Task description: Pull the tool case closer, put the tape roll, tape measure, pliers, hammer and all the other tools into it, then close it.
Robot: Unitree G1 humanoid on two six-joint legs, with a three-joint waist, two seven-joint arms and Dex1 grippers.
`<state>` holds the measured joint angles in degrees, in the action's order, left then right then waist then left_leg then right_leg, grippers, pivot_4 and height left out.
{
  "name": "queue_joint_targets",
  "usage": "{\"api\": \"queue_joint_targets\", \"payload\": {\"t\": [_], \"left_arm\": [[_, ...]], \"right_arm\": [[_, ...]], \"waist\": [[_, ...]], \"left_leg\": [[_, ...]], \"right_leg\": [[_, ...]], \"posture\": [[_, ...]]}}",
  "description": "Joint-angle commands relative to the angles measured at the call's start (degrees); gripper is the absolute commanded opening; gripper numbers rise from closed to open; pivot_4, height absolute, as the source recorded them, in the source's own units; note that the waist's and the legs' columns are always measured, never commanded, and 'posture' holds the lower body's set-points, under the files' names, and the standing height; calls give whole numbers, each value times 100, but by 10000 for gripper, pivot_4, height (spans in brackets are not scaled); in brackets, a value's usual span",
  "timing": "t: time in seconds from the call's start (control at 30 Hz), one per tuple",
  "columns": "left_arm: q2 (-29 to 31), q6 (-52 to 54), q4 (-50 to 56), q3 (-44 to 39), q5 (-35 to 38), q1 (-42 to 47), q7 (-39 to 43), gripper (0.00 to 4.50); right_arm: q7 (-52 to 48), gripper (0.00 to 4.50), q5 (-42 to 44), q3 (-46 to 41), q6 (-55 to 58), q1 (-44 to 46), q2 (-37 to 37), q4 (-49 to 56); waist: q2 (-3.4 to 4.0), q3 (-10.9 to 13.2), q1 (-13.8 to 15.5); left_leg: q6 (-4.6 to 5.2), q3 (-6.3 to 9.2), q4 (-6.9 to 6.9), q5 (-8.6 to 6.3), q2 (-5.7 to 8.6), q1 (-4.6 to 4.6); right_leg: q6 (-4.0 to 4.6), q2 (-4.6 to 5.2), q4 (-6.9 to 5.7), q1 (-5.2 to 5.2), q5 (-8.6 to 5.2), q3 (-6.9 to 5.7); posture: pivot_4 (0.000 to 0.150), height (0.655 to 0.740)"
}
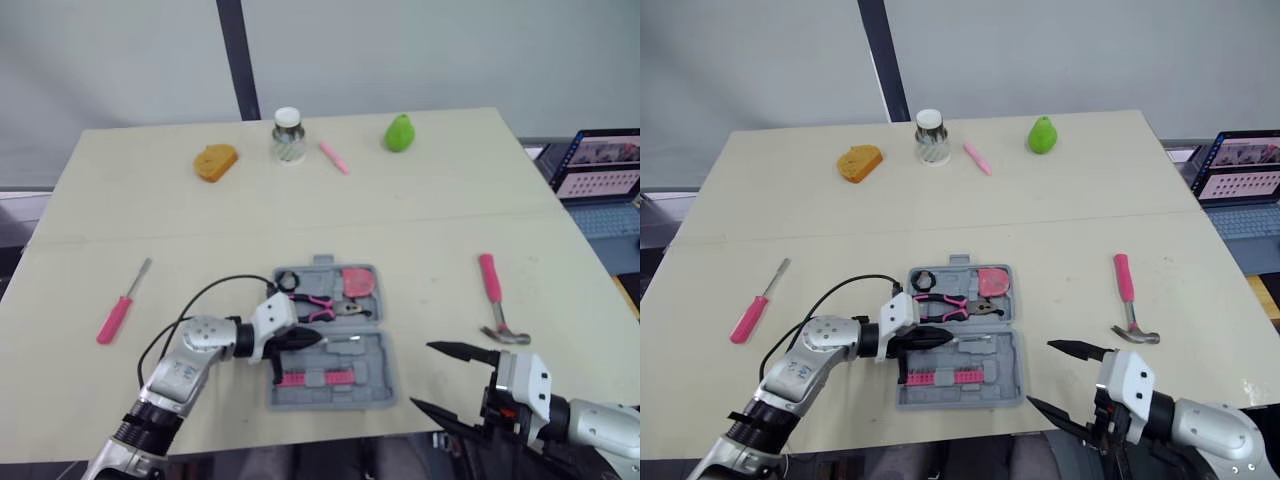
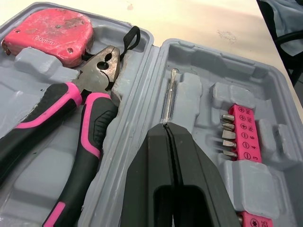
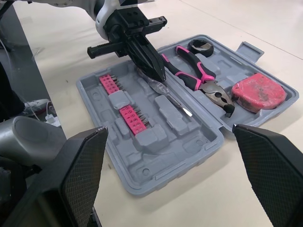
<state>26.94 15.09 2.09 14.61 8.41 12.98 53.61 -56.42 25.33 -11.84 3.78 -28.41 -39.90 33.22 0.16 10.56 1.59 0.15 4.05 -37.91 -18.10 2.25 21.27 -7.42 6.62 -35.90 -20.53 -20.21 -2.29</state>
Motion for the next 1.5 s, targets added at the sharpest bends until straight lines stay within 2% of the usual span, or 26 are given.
{"api": "queue_joint_targets", "payload": {"t": [0.03,0.53,1.5], "left_arm": [[31,-68,79,77,-118,-4,-63,462],[118,34,-102,376,-533,-110,-217,462],[125,16,-705,787,-768,-9,-282,462]], "right_arm": [[5,45000,101,-190,-48,-58,-30,157],[28,45000,112,-240,13,-89,-24,219],[20,45000,120,-302,24,-154,-23,245]], "waist": [[0,0,-3],[2,-26,0],[33,-112,9]], "left_leg": [[0,0,0,0,0,0],[1,0,1,-1,0,-4],[8,0,2,-11,1,-14]], "right_leg": [[0,0,0,0,0,0],[0,0,2,3,0,1],[0,2,28,15,0,13]], "posture": [[1500,7391],[1500,7391],[1500,7391]]}}
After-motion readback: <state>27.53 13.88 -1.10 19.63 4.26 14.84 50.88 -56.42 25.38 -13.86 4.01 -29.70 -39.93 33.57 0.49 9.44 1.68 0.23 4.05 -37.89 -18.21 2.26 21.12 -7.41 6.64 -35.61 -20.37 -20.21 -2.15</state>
